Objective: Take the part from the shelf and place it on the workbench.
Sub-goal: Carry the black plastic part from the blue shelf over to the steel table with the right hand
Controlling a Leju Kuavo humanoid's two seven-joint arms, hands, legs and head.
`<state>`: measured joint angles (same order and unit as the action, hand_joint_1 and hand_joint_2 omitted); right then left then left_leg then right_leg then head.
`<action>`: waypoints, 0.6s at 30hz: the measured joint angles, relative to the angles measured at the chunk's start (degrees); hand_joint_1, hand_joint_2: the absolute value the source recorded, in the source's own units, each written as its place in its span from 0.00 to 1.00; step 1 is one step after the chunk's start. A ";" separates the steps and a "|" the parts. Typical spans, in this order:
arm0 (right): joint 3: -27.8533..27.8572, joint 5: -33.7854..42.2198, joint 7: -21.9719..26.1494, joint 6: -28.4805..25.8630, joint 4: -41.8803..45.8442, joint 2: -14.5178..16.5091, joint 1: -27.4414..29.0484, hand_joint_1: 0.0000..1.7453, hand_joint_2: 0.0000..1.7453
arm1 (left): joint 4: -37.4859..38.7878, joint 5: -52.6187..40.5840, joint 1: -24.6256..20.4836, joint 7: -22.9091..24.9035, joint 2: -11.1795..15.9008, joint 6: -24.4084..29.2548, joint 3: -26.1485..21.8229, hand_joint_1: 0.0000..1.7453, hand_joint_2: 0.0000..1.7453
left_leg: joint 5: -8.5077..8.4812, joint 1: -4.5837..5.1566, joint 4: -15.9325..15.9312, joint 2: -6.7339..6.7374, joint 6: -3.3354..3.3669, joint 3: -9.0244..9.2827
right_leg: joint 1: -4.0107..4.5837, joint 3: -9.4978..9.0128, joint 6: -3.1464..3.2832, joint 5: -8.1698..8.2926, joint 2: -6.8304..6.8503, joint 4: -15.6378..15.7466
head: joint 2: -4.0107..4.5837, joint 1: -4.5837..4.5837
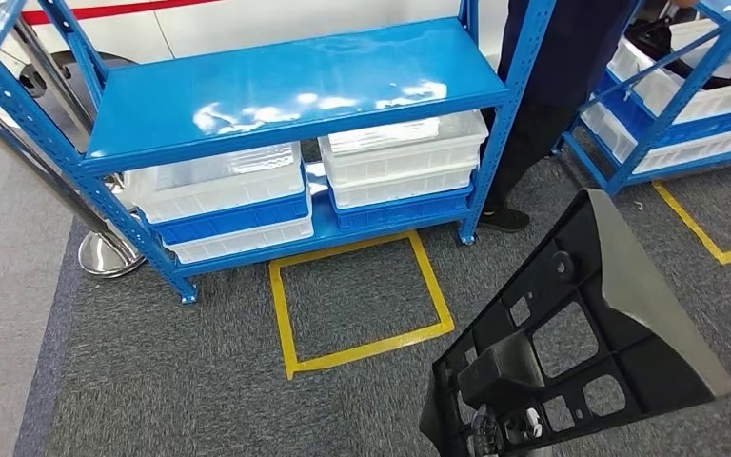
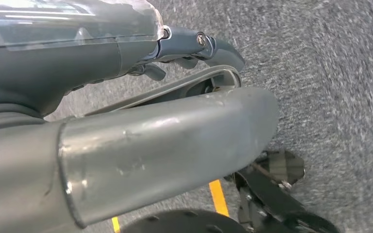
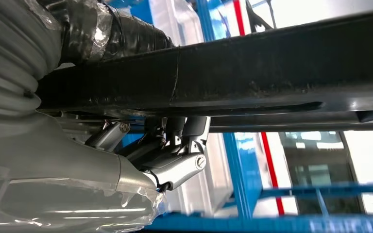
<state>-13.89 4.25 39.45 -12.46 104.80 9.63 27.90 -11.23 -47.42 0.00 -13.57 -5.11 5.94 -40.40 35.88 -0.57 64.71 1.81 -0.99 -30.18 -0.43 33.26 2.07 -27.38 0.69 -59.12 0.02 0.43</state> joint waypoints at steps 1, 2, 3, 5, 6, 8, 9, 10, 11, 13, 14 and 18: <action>0.43 -0.01 -0.01 -0.03 0.01 0.42 0.02 1.00 1.00 | 0.00 0.01 0.11 0.00 -0.02 -0.04 -0.10 0.00 0.00 | 1.79 -0.02 4.12 -0.80 -0.01 -1.93 | 0.11 0.18 0.20 0.11 -0.60 -0.02 | 0.00 -0.01; 0.91 -0.01 -0.02 -0.09 0.01 0.81 0.08 1.00 1.00 | 0.00 0.02 0.23 0.00 -0.02 -0.05 -0.21 0.00 0.00 | 2.81 -0.02 7.46 -1.13 0.05 -3.54 | 0.24 0.31 0.33 0.20 -1.29 -0.05 | 0.00 0.00; 1.40 -0.01 -0.03 -0.18 0.01 1.17 0.14 1.00 1.00 | 0.00 0.03 0.34 0.00 -0.02 -0.07 -0.31 0.00 0.00 | 2.66 -0.01 8.93 -1.25 0.19 -4.31 | 0.38 0.37 0.41 0.27 -2.02 -0.11 | -0.01 0.00; 2.49 0.02 -0.04 -0.34 0.03 2.04 0.28 1.00 1.00 | 0.00 0.04 0.45 0.00 -0.03 -0.11 -0.45 0.00 0.00 | -0.94 0.04 4.99 -1.74 0.80 -2.72 | 0.67 0.33 0.44 0.36 -3.59 -0.28 | -0.01 -0.01; 3.07 0.09 -0.04 -0.38 0.05 2.59 0.33 1.00 1.00 | 0.00 0.04 0.50 0.00 0.03 -0.15 -0.53 0.00 0.00 | -3.13 0.10 1.00 -3.01 1.32 -1.04 | 0.70 0.31 0.40 0.40 -4.30 -0.36 | -0.01 0.01; 4.20 0.31 -0.04 -0.39 0.09 3.62 0.30 1.00 1.00 | 0.00 0.05 0.58 -0.01 0.05 -0.26 -0.79 0.00 0.00 | -5.72 0.23 -5.26 -6.02 2.16 1.44 | 0.64 0.60 0.03 0.63 -5.58 -0.60 | 0.00 0.00; 4.74 0.43 -0.03 -0.39 0.10 4.11 0.31 1.00 1.00 | 0.00 0.05 0.60 -0.01 0.06 -0.30 -0.97 0.00 0.00 | -5.88 0.32 -6.56 -7.01 2.39 1.85 | 0.43 0.93 -0.31 0.85 -6.19 -0.66 | -0.01 0.00; 5.28 0.53 -0.03 -0.39 0.10 4.57 0.34 1.00 1.00 | 0.00 0.06 0.57 -0.01 0.00 -0.33 -1.13 0.00 0.00 | -5.91 0.42 -6.99 -6.95 2.42 1.95 | 0.29 1.25 -0.74 1.13 -6.84 -0.68 | -0.01 -0.02; 5.81 0.66 -0.02 -0.38 0.13 5.00 0.43 1.00 1.00 | 0.00 0.05 0.51 -0.02 -0.06 -0.35 -1.25 0.00 0.00 | -6.05 0.37 -7.44 -6.32 2.42 2.07 | 0.22 1.54 -1.18 1.43 -7.43 -0.58 | -0.01 -0.02; 6.92 0.97 -0.01 -0.30 0.25 5.79 0.60 1.00 1.00 | -0.01 0.02 0.45 -0.04 -0.14 -0.46 -1.41 0.00 0.00 | -6.77 0.03 -8.31 -4.75 2.59 2.26 | 0.39 2.15 -1.85 0.91 -5.95 -1.32 | -0.01 0.03; 7.39 1.10 -0.01 -0.24 0.32 6.08 0.58 1.00 1.00 | -0.02 0.01 0.51 -0.05 -0.18 -0.52 -1.46 0.00 0.00 | -7.09 -0.17 -8.73 -3.83 2.70 2.27 | 0.46 2.97 -2.15 -0.39 -4.35 -3.04 | -0.01 0.05; 8.74 1.49 -0.03 0.14 0.40 6.89 0.48 1.00 1.00 | -0.02 -0.08 0.74 -0.09 -0.20 -0.71 -1.70 0.00 0.00 | -7.26 -0.17 -8.74 -0.20 2.83 1.77 | -0.26 8.02 -3.36 -6.69 -1.00 -15.25 | -0.02 0.05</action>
<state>-5.15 5.74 39.41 -12.32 105.20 16.51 28.38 -11.26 -47.50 0.75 -13.66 -5.32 5.23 -42.10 28.63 -0.74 55.97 1.61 1.84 -28.42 -0.68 41.27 -1.29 -34.07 -0.31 -74.37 0.01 0.48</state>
